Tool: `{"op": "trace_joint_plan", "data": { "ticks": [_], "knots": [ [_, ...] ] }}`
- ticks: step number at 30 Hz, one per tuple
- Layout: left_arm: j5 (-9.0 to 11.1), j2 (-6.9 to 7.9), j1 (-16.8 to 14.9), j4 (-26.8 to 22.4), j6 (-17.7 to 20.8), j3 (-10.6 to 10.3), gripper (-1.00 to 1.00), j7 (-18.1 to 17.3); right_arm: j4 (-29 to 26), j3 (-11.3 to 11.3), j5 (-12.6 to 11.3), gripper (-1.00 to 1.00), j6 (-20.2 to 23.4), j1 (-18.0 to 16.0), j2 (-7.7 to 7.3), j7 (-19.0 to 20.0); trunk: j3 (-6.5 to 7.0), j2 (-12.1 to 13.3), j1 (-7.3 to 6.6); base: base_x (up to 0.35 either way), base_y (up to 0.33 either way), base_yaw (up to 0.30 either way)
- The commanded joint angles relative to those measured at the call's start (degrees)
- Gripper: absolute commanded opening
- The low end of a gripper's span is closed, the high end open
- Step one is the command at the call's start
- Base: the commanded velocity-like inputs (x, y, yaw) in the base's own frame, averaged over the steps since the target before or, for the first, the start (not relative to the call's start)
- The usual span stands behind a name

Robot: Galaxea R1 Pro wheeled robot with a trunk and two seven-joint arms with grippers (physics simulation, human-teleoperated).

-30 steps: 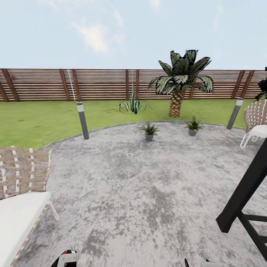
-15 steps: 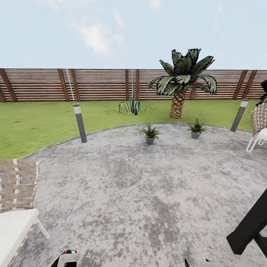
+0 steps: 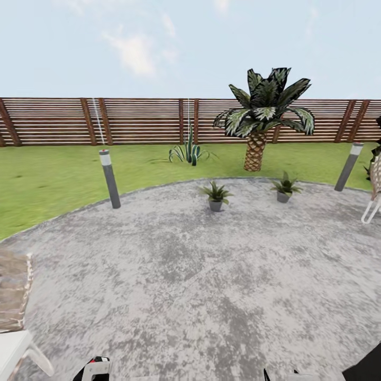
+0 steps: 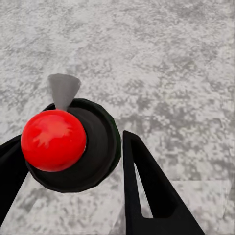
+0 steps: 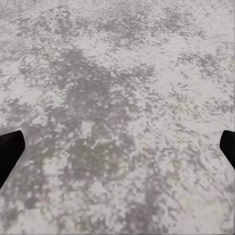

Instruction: Pick up the pesticide atomizer in the garden and spray insectifuge to fully cover both potted plants in the garden.

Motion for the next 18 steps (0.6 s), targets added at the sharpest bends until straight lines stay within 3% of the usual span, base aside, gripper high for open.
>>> {"op": "trace_joint_plan", "data": {
  "ticks": [1, 18],
  "knots": [
    [0.1, 0.0, 0.0, 0.0, -0.2, 0.0, -1.0, 0.1, 0.0, -0.1, 0.0, 1.0, -0.2, 0.0, 0.01, 0.0, -0.05, 0.0, 0.02, 0.336, 0.0, 0.0],
    [0.1, 0.0, 0.0, 0.0, -0.2, 0.0, -1.0, 0.1, 0.0, 0.0, 0.0, 1.0, -0.1, 0.0, 0.1, 0.0, -0.05, 0.0, 0.02, 0.337, 0.0, 0.0]
  ]
}}
